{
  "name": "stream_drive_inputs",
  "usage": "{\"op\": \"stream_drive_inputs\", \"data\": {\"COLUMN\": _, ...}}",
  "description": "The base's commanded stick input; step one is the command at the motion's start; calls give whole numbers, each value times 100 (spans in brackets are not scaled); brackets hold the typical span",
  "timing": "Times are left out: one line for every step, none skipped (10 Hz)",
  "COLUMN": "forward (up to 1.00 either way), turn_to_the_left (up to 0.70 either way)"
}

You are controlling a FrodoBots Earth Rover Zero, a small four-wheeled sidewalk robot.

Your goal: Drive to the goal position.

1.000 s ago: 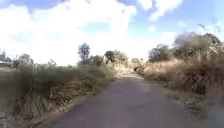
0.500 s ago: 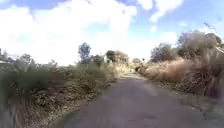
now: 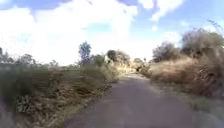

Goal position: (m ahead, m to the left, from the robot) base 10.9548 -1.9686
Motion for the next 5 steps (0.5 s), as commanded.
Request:
{"op": "stream_drive_inputs", "data": {"forward": 70, "turn_to_the_left": -35}}
{"op": "stream_drive_inputs", "data": {"forward": 70, "turn_to_the_left": -35}}
{"op": "stream_drive_inputs", "data": {"forward": 70, "turn_to_the_left": -35}}
{"op": "stream_drive_inputs", "data": {"forward": 70, "turn_to_the_left": -35}}
{"op": "stream_drive_inputs", "data": {"forward": 70, "turn_to_the_left": -35}}
